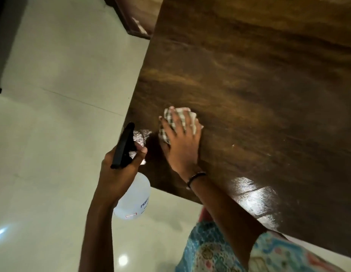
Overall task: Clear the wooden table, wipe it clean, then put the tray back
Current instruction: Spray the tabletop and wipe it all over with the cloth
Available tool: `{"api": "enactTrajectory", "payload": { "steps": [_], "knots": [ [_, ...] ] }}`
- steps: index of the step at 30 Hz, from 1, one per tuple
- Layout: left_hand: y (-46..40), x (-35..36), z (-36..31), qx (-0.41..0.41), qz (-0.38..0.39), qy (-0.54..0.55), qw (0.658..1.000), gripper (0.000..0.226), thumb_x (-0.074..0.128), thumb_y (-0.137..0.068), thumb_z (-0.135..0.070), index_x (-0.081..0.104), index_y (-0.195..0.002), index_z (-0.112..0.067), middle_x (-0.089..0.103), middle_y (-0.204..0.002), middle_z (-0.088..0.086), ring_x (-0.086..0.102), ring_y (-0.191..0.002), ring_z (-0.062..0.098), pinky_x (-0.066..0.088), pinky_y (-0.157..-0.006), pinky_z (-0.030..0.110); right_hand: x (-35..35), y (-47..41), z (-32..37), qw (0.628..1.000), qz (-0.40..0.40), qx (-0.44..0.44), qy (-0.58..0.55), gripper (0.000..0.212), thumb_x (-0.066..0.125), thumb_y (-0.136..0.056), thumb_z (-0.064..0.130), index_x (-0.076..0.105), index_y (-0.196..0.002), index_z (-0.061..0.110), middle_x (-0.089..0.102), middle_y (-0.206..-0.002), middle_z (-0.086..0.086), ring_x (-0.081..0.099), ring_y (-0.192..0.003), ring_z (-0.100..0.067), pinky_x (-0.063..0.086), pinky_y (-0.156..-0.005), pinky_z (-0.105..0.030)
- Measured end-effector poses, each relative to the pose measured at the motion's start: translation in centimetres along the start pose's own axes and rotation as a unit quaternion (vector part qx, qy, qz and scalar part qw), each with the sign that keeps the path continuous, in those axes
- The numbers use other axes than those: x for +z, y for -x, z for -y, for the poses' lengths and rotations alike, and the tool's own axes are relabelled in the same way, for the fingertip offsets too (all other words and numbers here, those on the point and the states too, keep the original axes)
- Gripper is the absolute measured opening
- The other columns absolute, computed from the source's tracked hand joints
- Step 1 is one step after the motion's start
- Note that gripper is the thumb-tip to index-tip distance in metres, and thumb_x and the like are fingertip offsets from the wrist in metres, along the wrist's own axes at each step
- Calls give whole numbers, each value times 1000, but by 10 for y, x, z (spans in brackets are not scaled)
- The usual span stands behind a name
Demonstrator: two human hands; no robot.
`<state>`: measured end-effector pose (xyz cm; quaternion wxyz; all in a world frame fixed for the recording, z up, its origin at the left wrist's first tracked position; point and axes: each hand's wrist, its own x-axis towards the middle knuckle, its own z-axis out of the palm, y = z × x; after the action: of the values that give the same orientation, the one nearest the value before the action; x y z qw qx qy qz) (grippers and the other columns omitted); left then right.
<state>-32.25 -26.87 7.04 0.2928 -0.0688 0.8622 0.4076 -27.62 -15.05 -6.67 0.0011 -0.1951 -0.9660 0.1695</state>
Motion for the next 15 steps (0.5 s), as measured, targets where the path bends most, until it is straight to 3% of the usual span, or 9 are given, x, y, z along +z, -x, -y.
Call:
{"api": "enactTrajectory", "payload": {
  "steps": [2, 4, 7, 9, 12, 15],
  "knots": [
    [3, -10, 7, 15, -10, 5, 1000, 18, 66, -84, -24, 64, -91, -40, 64, -69, -10, 55, -61, 10, 43, -64, 20, 13, -3, 29, 995, 26, -94, -11, 53, 50, -91, 41, 43, -142, 30, 27, -157, -4, 17, -145, -35, 7, -115, -55],
    [6, -20, 12, 43, -19, 7, 999, 45, 64, -86, -20, 55, -109, -57, 65, -83, -9, 52, -63, 13, 44, -65, 22, 21, 10, 46, 979, 54, -195, -3, 54, 49, -91, 39, 41, -143, 26, 30, -155, -5, 19, -144, -38, 10, -115, -57],
    [10, -27, 6, 102, -40, 10, 994, 58, 62, -88, -16, 48, -98, -72, 63, -90, -4, 50, -65, 18, 42, -67, 25, 17, 42, 34, 946, 68, -318, -11, 56, 54, -88, 36, 43, -142, 23, 35, -153, -8, 22, -143, -39, 22, -114, -56],
    [11, -28, 5, 138, -59, 2, 989, 50, 62, -88, -17, 53, -88, -66, 64, -93, 0, 51, -67, 21, 43, -70, 27, 11, 59, 8, 925, 83, -369, 22, 58, 51, -88, 39, 39, -143, 27, 31, -155, -5, 19, -145, -35, 18, -116, -54],
    [7, -23, 10, 172, -75, 26, 982, 14, 63, -87, -19, 59, -98, -26, 63, -96, 6, 53, -69, 23, 45, -74, 29, -2, 76, -29, 943, 84, -318, 55, 55, 48, -90, 42, 37, -143, 34, 32, -154, 1, 21, -145, -29, 14, -118, -51],
    [5, -15, 12, 202, -82, 36, 975, 26, 63, -87, -19, 55, -107, -3, 61, -95, 3, 58, -76, 21, 46, -77, 18, -7, 85, -28, 987, 67, -130, 59, 58, 52, -90, 42, 35, -145, 35, 26, -157, 2, 20, -146, -27, 15, -117, -51]
  ]
}}
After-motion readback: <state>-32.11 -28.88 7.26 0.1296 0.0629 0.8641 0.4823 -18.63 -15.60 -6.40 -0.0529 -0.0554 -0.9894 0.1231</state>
